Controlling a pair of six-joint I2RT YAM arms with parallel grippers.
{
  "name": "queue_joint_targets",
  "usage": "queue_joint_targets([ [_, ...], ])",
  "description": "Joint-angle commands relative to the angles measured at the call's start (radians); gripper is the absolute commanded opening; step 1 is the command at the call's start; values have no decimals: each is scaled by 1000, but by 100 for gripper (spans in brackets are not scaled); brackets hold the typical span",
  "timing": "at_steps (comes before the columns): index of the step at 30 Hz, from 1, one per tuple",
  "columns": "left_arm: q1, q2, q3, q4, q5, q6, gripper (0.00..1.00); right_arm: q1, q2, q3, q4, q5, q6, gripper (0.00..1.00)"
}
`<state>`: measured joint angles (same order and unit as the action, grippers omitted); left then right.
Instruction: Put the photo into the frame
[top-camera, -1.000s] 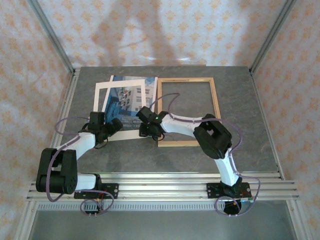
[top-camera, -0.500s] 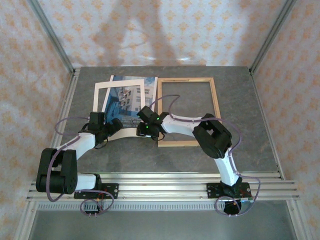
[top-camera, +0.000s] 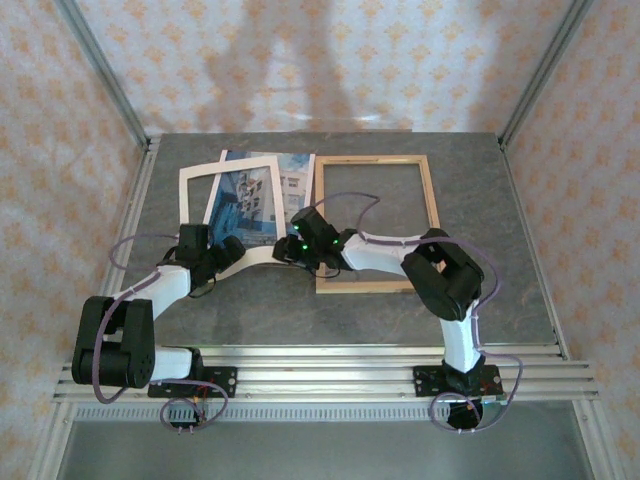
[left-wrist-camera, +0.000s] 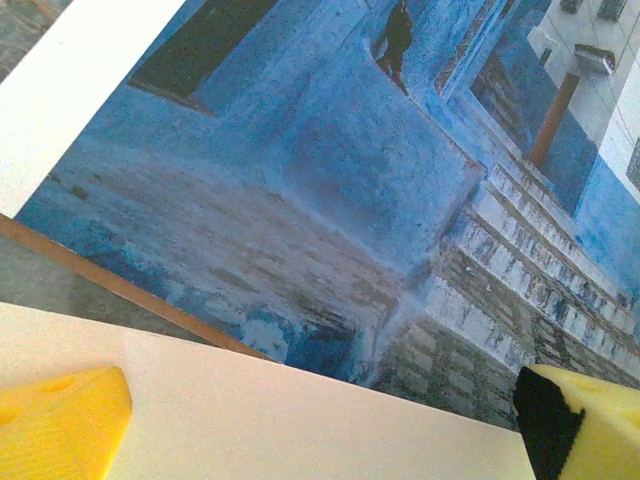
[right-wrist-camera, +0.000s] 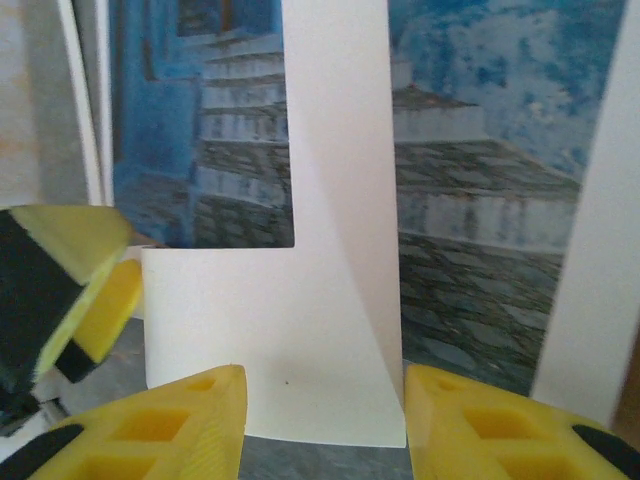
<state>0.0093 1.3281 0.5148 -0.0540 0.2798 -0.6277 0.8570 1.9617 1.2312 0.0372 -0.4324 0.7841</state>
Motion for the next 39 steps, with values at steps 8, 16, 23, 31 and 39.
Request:
queue_joint_targets([
  [8, 1, 13, -33, -38, 30, -9, 100, -15, -70, -109, 353, -80, 67, 45],
  [16, 1, -2, -33, -52, 26, -6, 100, -22, -51, -85, 296, -32, 51, 42],
  [23, 1, -13, -36, -54, 21, -8, 100, -31, -46, -20, 116, 51, 28, 29],
  [31, 1, -25, -7, -59, 38, -19, 100, -33, -44, 16, 55, 64, 8, 0],
  [39, -23, -82, 90, -102, 85, -57, 100, -82, -85, 70, -60, -21, -93, 0],
])
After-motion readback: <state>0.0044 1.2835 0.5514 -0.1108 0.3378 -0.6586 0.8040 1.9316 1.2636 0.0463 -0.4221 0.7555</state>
